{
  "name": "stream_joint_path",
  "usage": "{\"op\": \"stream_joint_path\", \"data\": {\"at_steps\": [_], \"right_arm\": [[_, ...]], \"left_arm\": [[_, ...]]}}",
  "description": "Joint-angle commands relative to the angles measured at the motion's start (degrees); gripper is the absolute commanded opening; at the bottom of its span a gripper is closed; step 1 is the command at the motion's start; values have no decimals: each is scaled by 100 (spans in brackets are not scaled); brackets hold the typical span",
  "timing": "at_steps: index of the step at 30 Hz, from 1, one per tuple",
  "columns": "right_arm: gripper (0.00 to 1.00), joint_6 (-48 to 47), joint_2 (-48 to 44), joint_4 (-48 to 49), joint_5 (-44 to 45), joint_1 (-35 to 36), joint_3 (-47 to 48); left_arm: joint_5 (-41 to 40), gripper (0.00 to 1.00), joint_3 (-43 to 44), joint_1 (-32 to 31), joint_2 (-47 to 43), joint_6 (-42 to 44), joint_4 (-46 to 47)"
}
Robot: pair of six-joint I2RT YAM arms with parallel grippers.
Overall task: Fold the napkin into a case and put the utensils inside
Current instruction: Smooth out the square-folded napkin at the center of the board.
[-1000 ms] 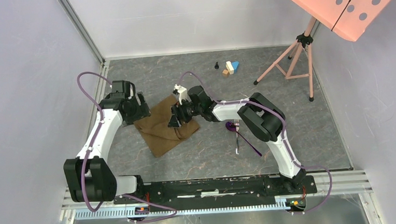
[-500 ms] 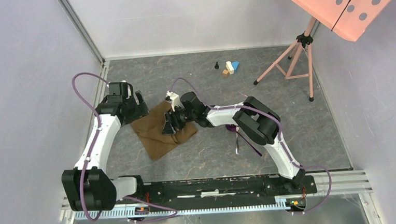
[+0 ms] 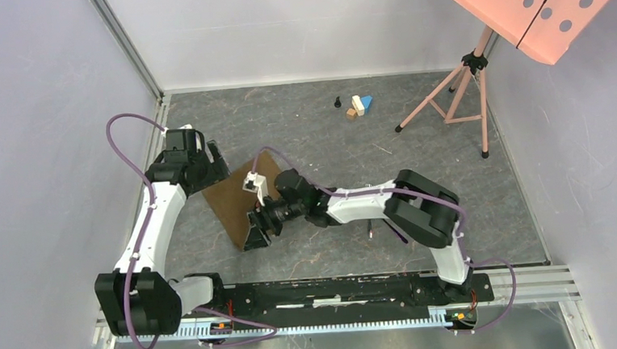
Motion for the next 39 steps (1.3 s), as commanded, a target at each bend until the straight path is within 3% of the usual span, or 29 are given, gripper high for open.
{"op": "stream_joint_path", "data": {"at_steps": [1,4,7,11,19,24,27,30,34,37,39], "right_arm": [[78,-596,-532,-430,602,-423,-134],[71,-658,-428,-629,1082,-594,-239],[56,-738,-362,-673,1494,-733,-363],[48,-1021,-212,-959,2044,-989,-404],[44,-1743,-41,-1746,3199,-2126,-721],[46,-3434,-420,-2586,3873,-2387,51],[57,-3598,-794,-2696,3520,-2369,479],[65,-2828,-1105,-2494,2260,-2369,438],[63,-1400,-1299,-1317,1230,-2371,-531],[57,-795,-1219,-437,953,-2371,-1155],[53,-718,-1003,-404,885,-2386,-1150]], "left_arm": [[584,91,10,29,258,-195,254],[1175,91,17,30,606,-253,300],[1588,92,101,25,846,-317,310],[1828,93,196,20,905,-297,328],[2335,93,111,-19,953,-126,334],[2318,92,48,-169,983,-131,364],[2111,92,71,-234,1161,-168,385],[2177,94,268,-276,1629,-149,403],[2623,97,823,-338,2493,-92,397],[2476,98,1222,-401,3014,-47,401],[2323,97,1584,-441,3467,74,246]]}}
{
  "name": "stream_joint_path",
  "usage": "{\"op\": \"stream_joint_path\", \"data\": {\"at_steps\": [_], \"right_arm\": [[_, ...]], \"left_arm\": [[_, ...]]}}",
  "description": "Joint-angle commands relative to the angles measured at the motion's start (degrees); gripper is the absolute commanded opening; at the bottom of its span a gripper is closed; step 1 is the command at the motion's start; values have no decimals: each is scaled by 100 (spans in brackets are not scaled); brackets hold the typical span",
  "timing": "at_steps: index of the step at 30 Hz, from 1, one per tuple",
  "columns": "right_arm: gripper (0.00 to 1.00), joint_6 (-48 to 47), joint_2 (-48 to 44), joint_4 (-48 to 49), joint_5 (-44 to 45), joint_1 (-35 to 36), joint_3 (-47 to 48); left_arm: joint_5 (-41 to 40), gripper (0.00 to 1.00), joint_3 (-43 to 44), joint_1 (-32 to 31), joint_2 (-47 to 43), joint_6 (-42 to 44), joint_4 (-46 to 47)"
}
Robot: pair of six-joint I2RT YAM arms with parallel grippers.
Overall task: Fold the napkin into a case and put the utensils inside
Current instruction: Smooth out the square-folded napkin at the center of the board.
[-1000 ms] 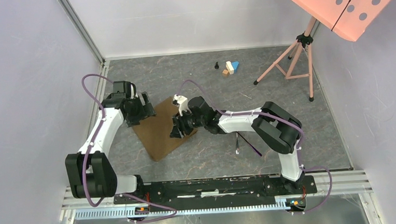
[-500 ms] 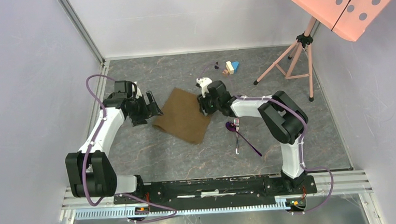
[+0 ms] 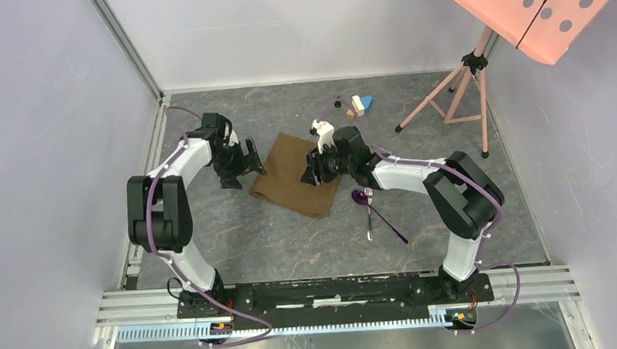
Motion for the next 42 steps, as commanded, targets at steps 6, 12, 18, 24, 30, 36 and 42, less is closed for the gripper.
{"op": "stream_joint_path", "data": {"at_steps": [6,12,18,24,30,36,42], "right_arm": [[45,409,892,451,-454,-300,35],[43,-1448,1612,-869,-113,-365,1326],[49,-1320,983,-1465,203,-242,1374],[57,-178,-122,-890,-239,-240,105],[57,728,-700,-447,-206,-252,-888],[54,1245,-1104,-171,176,-337,-1554],[53,1329,-1176,-185,257,-388,-1787]], "left_arm": [[641,79,683,-106,1248,35,113],[1,67,-357,-128,755,-109,87],[-199,74,-1340,-128,-768,-421,402],[166,68,-1216,-134,-744,-391,519],[376,71,-661,-145,-289,-247,424],[177,59,-146,-147,165,-16,115],[56,49,-130,-147,375,104,94]]}}
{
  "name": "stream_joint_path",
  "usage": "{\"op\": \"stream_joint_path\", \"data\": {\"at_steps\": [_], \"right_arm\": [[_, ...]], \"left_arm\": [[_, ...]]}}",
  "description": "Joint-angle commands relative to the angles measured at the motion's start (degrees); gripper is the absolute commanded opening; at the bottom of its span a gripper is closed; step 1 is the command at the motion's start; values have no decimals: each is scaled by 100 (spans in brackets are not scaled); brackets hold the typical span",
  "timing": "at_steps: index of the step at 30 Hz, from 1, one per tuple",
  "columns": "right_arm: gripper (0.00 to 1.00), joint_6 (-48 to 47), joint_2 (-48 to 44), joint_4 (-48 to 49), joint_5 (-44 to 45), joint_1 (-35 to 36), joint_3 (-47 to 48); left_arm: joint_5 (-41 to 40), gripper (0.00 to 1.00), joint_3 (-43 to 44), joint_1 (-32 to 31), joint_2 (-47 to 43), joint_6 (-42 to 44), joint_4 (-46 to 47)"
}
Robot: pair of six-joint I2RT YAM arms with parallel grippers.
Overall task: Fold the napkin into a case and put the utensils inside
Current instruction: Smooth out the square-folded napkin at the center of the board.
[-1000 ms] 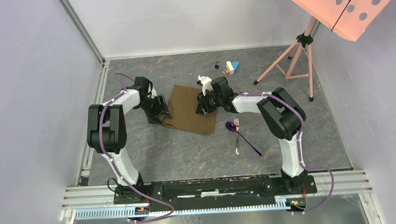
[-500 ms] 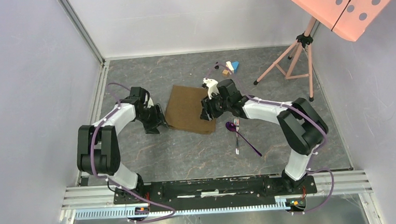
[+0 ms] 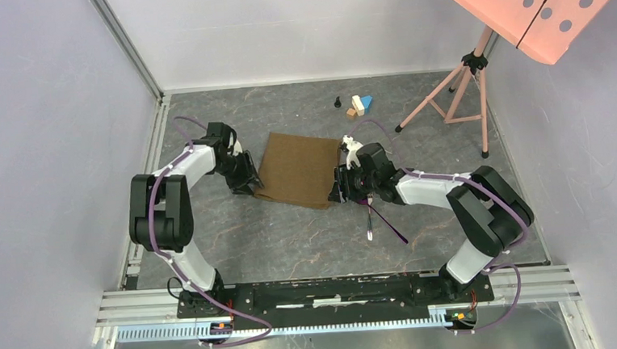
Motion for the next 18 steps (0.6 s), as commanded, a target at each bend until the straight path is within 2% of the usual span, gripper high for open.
{"op": "stream_joint_path", "data": {"at_steps": [1,8,13,18], "right_arm": [[53,236,-187,380,162,-36,-98],[51,388,-3,505,53,-32,-176],[51,530,191,752,-128,-27,-207],[44,808,374,1106,-411,-22,-319]], "left_arm": [[-146,48,178,-23,158,292,-141],[-468,36,301,-13,226,382,-276],[-544,35,263,-13,225,420,-283],[-584,35,255,1,199,453,-287]]}}
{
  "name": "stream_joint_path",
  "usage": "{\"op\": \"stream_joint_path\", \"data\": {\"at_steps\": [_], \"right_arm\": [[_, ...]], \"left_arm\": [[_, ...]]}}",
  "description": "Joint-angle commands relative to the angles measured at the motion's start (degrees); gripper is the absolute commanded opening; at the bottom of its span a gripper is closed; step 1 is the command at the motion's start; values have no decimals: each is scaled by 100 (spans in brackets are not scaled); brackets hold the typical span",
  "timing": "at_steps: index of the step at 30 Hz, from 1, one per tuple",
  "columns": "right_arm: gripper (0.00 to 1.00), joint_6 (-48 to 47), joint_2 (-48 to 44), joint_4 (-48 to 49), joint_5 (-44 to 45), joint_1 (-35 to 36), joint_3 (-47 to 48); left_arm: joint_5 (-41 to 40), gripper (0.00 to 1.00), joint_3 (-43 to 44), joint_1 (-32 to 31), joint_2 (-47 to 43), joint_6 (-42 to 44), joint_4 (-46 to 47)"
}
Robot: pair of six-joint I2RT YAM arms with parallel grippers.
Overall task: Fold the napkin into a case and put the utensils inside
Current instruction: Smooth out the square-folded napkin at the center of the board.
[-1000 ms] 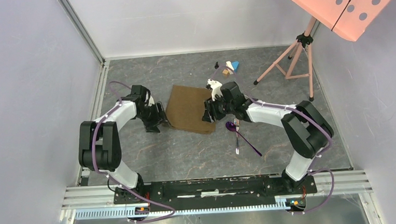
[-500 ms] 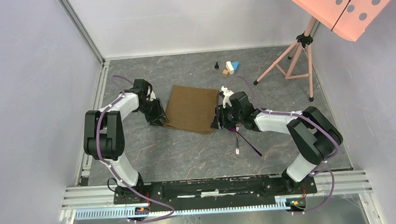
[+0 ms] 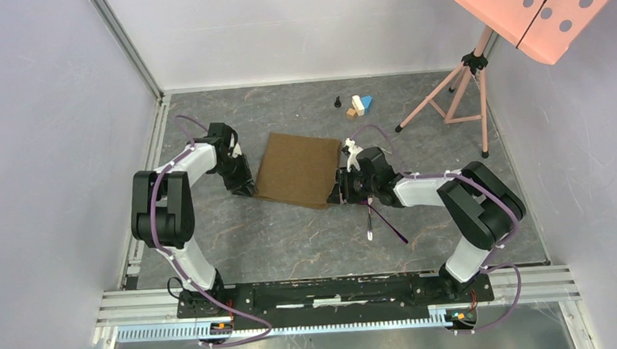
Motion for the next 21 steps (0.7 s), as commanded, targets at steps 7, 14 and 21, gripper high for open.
{"op": "stream_joint_path", "data": {"at_steps": [7,14,21], "right_arm": [[37,373,79,645,-374,4,-185],[16,421,-182,685,-446,32,-222],[8,517,-316,829,-619,62,-245]], "left_arm": [[-174,31,132,47,19,330,-27],[-169,27,158,124,82,320,-29],[-170,22,192,130,121,304,-22]]}}
